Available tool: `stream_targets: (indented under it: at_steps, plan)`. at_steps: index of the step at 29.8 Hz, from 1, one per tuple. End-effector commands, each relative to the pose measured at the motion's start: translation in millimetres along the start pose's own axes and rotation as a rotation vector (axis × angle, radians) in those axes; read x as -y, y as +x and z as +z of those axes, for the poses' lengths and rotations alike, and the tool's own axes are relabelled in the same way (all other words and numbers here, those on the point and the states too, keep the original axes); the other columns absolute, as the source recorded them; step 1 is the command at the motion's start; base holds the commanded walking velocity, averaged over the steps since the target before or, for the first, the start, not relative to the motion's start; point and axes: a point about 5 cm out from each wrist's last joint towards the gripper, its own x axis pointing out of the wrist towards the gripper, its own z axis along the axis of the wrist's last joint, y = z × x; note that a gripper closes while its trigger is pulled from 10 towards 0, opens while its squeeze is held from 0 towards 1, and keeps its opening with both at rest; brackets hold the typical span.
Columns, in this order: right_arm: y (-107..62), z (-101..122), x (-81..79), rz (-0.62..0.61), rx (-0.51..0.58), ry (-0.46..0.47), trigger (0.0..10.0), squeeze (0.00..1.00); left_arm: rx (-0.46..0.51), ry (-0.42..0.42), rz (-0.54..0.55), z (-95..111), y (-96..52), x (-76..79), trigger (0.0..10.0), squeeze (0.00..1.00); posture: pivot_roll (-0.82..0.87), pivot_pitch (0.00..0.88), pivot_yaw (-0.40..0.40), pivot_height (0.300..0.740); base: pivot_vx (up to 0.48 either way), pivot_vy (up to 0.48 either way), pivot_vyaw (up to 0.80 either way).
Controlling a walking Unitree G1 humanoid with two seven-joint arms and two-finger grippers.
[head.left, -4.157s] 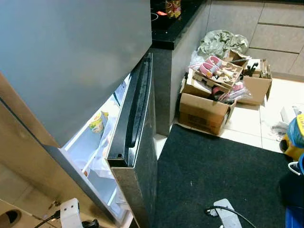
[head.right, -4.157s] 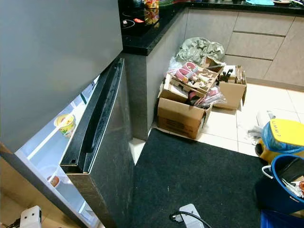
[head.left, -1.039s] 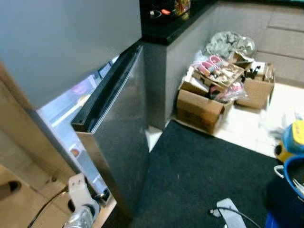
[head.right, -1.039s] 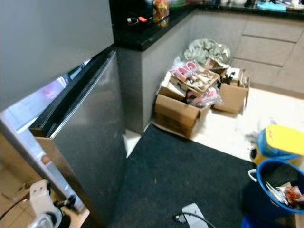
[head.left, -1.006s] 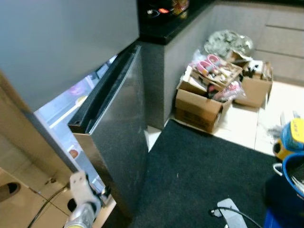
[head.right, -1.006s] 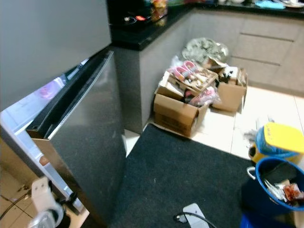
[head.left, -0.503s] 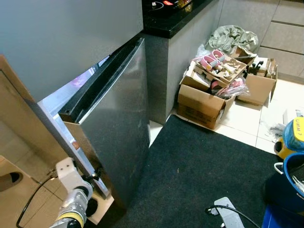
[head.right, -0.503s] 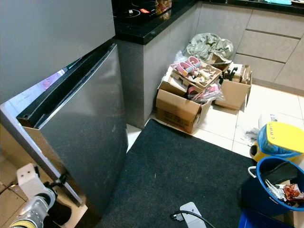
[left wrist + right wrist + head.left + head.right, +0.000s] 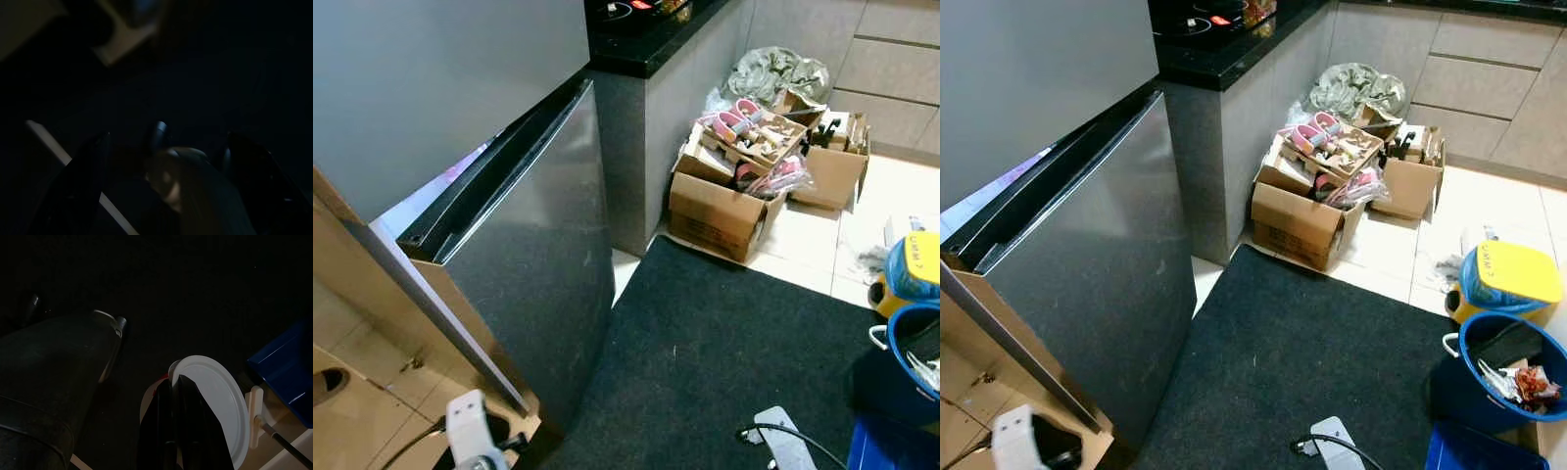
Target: Restocking fridge
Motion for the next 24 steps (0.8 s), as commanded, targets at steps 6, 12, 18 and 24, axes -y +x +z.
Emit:
stream_targets:
  at_steps: [6,12,18,24]
  plan:
    - [0.3,3.8,-1.7,0.009,0.009,-0.006,10.0,0.0,0.265,-0.135,0.233,56.0,-8.4,-41.4,0.0,0.0,0.0,0.0,0.016,0.74,0.0,0.0,0.0]
    - [0.2,6.5,-0.4,0.007,0.015,-0.007,10.0,0.0,0.48,-0.36,-0.038,103.6,-8.0,-4.1,1.7,0.0,0.0,0.0,0.014,0.74,0.0,0.0,0.0]
    - [0.3,6.5,-0.6,0.008,0.015,-0.005,10.0,0.0,0.515,-0.355,-0.305,118.2,-8.1,36.9,10.0,0.0,-0.01,0.0,0.018,0.74,0.0,0.0,0.0]
    - [0.2,5.8,0.0,0.006,0.013,0.003,10.0,0.0,0.489,-0.282,-0.55,119.2,-10.3,81.8,10.0,0.0,-0.02,0.0,0.021,0.74,0.0,0.0,0.0]
